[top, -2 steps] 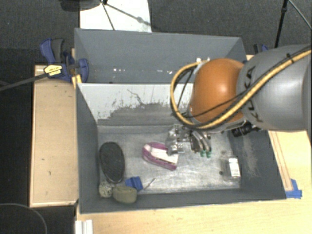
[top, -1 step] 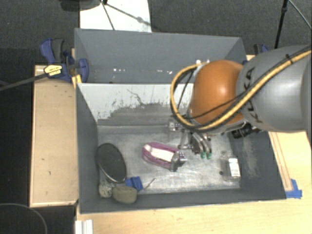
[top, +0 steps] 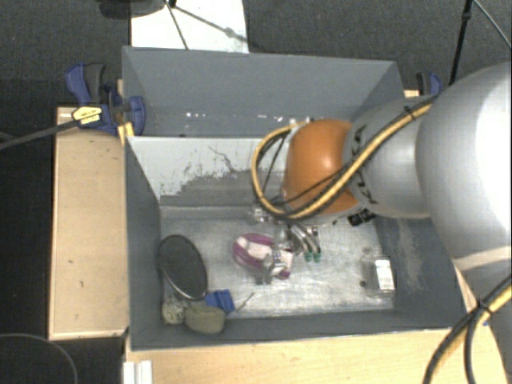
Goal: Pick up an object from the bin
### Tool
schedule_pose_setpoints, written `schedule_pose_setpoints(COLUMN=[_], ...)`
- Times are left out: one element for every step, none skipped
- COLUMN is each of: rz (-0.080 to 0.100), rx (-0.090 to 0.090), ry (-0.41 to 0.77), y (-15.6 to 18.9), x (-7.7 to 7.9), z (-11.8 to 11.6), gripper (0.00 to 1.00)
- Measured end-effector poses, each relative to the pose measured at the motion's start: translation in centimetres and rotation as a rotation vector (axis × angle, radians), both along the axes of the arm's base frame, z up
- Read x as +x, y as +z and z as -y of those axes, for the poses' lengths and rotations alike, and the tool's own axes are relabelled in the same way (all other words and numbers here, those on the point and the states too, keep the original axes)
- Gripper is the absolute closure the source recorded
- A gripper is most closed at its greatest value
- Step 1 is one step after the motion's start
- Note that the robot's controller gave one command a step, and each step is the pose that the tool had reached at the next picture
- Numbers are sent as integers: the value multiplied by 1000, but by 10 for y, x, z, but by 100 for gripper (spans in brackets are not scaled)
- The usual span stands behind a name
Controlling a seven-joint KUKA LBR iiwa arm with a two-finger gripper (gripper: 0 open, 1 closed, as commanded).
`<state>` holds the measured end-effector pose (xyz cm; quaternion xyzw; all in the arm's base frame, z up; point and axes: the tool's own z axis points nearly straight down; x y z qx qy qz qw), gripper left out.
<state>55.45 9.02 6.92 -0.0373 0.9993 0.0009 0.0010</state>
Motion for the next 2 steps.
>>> schedule_pose_setpoints(rz=[-2,8], rx=[-1,-3], ry=[2,323], y=[3,167], x=[0,28], z=[0,37], gripper=[100,100])
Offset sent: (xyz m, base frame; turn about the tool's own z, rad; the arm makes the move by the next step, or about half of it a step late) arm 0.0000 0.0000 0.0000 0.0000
